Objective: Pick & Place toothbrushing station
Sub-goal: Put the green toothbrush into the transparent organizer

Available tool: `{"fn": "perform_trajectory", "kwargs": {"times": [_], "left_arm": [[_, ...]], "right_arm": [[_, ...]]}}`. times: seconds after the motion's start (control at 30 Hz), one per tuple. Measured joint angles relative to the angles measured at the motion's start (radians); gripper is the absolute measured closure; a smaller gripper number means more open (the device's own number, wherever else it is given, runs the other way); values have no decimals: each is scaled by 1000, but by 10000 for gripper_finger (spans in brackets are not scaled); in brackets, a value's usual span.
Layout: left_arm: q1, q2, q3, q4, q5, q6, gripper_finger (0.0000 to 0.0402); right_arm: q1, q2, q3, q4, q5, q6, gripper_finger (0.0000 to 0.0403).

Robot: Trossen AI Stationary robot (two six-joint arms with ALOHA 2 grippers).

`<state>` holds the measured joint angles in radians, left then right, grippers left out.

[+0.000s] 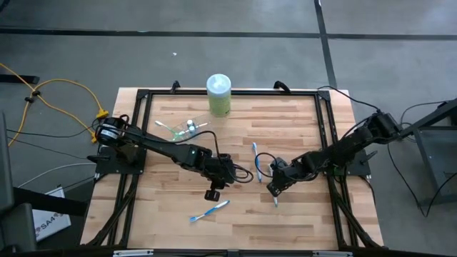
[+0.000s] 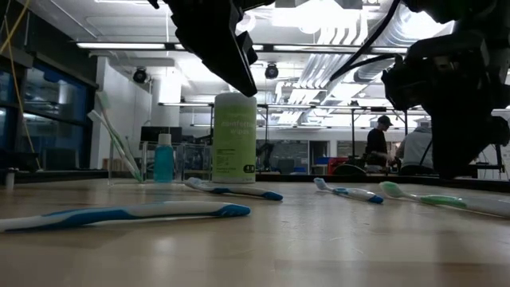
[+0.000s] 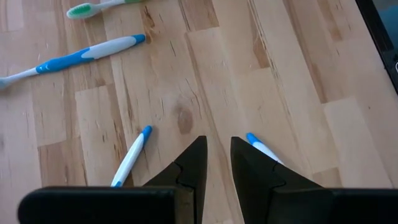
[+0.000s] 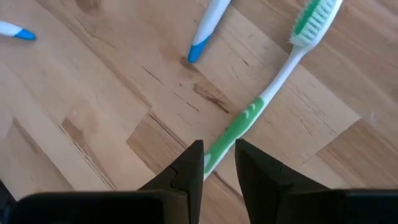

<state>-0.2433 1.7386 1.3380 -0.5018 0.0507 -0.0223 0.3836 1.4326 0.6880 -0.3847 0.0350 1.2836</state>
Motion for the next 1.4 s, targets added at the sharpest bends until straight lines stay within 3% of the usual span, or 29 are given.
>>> {"fn": "perform_trajectory", "kwargs": {"times": [0.17, 0.53, 0.83, 1.2, 1.4], "left_arm": [[0, 0, 0, 0, 0, 0, 333], [0, 0, 0, -51, 0, 1, 333], [0, 0, 0, -98, -2, 57, 333], [0, 0, 0, -118, -3, 83, 333], [0, 0, 0, -129, -3, 83, 333]], "right_arm": [[0, 0, 0, 1, 8, -4, 305], [0, 0, 0, 2, 13, 72, 209], [6, 0, -1, 1, 43, 181, 218], [24, 172, 14, 133, -11, 216, 223], [22, 185, 39, 112, 10, 235, 230]]}}
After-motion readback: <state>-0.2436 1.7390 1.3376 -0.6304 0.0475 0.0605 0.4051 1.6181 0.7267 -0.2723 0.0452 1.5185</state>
